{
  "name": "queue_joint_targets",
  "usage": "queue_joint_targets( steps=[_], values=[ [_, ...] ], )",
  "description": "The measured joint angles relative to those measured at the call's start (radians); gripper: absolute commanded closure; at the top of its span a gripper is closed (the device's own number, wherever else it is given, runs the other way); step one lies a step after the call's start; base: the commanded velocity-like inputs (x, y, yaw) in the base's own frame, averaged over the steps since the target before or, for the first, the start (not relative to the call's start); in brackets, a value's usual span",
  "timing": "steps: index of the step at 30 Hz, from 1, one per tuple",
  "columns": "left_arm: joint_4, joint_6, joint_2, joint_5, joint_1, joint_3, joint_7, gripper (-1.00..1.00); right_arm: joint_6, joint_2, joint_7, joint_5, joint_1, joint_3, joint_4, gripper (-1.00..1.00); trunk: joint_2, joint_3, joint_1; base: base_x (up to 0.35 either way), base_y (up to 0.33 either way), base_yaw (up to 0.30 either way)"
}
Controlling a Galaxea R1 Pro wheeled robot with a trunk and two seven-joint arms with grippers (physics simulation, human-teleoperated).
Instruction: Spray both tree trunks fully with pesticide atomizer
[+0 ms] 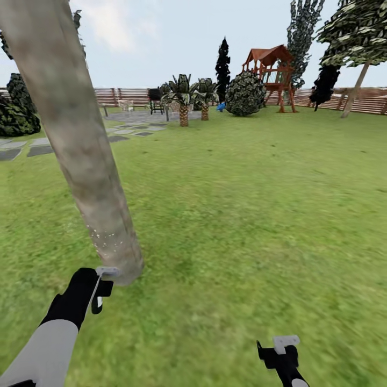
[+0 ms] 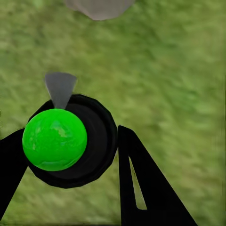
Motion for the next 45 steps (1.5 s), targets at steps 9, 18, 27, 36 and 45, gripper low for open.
queue_joint_targets(
  steps=[9, 18, 27, 36, 45],
  values=[
    [0.000, 0.001, 0.001, 0.001, 0.000, 0.000, 0.000, 1.00, 0.000, 0.000, 0.000, 0.000, 0.000, 0.000, 0.000, -1.00, 0.000, 0.000, 0.000, 0.126, -0.264, 0.273],
    [0.000, 0.000, -0.001, 0.001, 0.000, 0.000, 0.000, 1.00, 0.000, 0.000, 0.000, 0.000, 0.000, 0.000, 0.000, -1.00, 0.000, 0.000, 0.000, 0.172, -0.248, 0.047],
    [0.000, 0.000, -0.001, 0.001, 0.000, 0.000, 0.000, 1.00, 0.000, 0.000, 0.000, 0.000, 0.000, 0.000, 0.000, -1.00, 0.000, 0.000, 0.000, 0.155, -0.242, 0.068],
    [-0.002, 0.001, 0.008, 0.000, -0.001, 0.000, 0.000, 1.00, 0.000, 0.001, 0.000, 0.000, 0.000, 0.000, 0.001, -1.00, 0.000, 0.000, 0.001, -0.066, -0.251, 0.269],
    [-0.002, 0.003, -0.004, 0.001, -0.014, -0.002, -0.001, 1.00, 0.000, 0.001, 0.001, 0.001, 0.000, 0.000, 0.000, -1.00, 0.000, 0.000, 0.000, 0.052, -0.118, 0.196]
  ],
)
